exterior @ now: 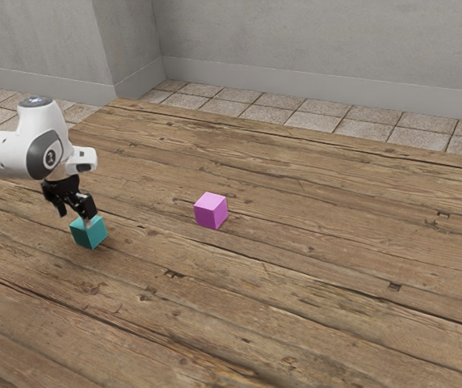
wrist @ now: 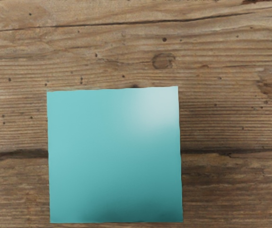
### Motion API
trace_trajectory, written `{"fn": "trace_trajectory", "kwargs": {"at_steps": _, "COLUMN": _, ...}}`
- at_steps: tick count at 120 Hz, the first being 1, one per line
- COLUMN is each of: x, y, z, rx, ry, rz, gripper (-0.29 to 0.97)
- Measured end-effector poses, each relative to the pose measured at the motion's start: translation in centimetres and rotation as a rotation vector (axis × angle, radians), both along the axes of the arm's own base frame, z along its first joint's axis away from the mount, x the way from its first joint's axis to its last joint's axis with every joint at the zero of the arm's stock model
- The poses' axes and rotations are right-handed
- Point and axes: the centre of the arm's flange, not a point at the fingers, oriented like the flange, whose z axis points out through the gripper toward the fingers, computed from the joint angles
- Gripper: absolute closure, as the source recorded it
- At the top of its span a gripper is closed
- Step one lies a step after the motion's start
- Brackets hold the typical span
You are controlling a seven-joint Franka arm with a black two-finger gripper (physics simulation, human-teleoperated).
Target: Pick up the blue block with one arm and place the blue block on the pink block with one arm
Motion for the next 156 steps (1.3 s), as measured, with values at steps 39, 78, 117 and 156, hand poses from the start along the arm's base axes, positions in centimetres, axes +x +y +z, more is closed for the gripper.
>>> {"fn": "trace_trajectory", "kwargs": {"at_steps": 39, "x": 1.0, "y": 0.4, "z": -0.8, "rx": -0.002, "ry": 0.0, "rz": -0.024, "gripper": 0.02}}
{"fn": "trace_trajectory", "kwargs": {"at_steps": 78, "x": 2.0, "y": 0.8, "z": -2.9, "rx": -0.015, "ry": 0.005, "rz": -0.034, "gripper": 0.02}}
{"fn": "trace_trajectory", "kwargs": {"at_steps": 117, "x": 2.6, "y": 1.1, "z": -3.5, "rx": -0.019, "ry": -0.008, "rz": -0.041, "gripper": 0.02}}
{"fn": "trace_trajectory", "kwargs": {"at_steps": 156, "x": 3.0, "y": 1.6, "z": -3.9, "rx": -0.037, "ry": -0.053, "rz": -0.035, "gripper": 0.02}}
